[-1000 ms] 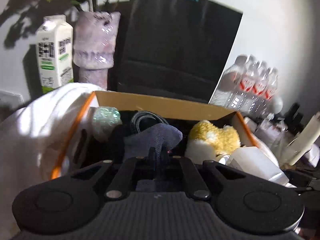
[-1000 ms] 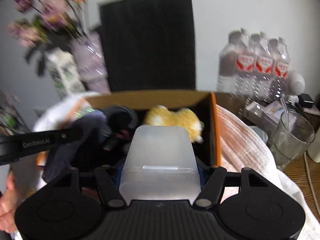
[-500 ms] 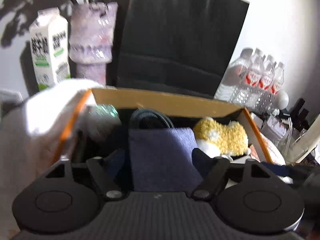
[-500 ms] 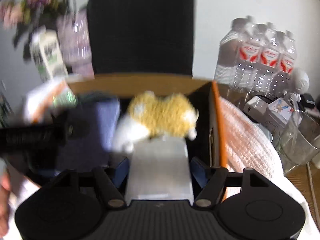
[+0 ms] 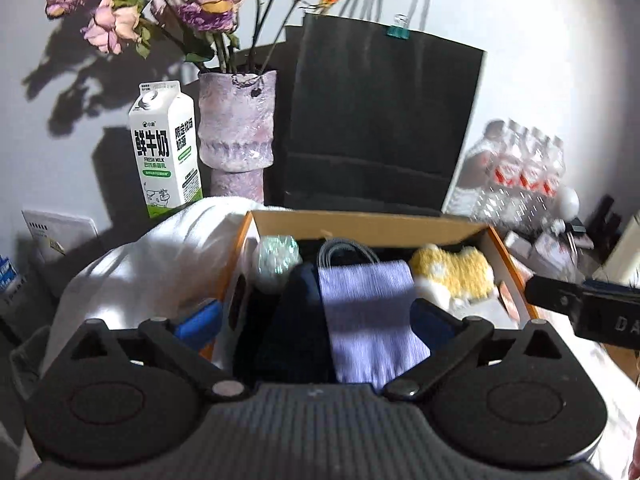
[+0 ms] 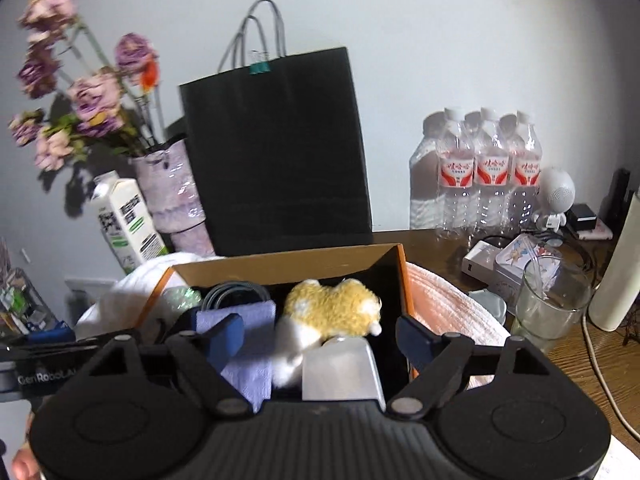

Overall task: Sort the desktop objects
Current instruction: 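Withdraw both grippers from the box back over the table, then grasp the beige cube box with the left gripper while the right gripper grasps the blue tube package, then carry the cube box and tube package into the red box and open both grippers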

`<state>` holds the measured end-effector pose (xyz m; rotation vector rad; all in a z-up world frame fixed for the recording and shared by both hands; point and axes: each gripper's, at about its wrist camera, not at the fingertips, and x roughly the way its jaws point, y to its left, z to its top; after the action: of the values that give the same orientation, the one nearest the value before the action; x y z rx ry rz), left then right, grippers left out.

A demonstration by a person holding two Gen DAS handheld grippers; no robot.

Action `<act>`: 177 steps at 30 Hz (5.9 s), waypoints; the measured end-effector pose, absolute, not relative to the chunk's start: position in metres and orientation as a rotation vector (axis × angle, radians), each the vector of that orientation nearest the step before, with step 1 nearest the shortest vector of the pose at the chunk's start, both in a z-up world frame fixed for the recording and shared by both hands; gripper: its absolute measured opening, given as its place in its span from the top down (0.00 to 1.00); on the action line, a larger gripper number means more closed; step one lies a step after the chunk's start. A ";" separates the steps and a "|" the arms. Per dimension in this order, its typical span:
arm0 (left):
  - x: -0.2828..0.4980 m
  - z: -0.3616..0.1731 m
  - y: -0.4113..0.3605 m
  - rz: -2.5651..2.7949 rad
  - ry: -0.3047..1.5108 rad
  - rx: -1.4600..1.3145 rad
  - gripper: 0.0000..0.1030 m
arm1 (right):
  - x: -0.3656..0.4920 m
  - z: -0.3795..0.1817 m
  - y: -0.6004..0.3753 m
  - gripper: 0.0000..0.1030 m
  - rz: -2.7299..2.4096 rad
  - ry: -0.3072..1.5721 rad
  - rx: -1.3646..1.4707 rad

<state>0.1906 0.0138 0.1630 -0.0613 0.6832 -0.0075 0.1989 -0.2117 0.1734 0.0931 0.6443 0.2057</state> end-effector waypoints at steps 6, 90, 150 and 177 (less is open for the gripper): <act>0.116 0.157 0.006 -0.099 0.620 -0.010 0.00 | 0.134 0.164 -0.210 0.16 0.245 0.545 0.011; -0.007 0.100 0.090 -0.076 0.407 -0.106 0.60 | 0.006 0.081 -0.173 0.88 0.407 0.441 0.084; 0.237 0.098 -0.006 -0.196 0.676 -0.058 0.35 | 0.234 0.100 -0.144 0.73 0.436 0.698 -0.284; 0.009 0.111 0.021 -0.183 0.511 -0.106 0.06 | 0.038 0.112 -0.227 0.42 0.440 0.484 -0.001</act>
<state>0.0087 0.0213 0.1105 -0.1065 0.5105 -0.1828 0.0383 -0.2273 0.1119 -0.0008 0.4839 0.4402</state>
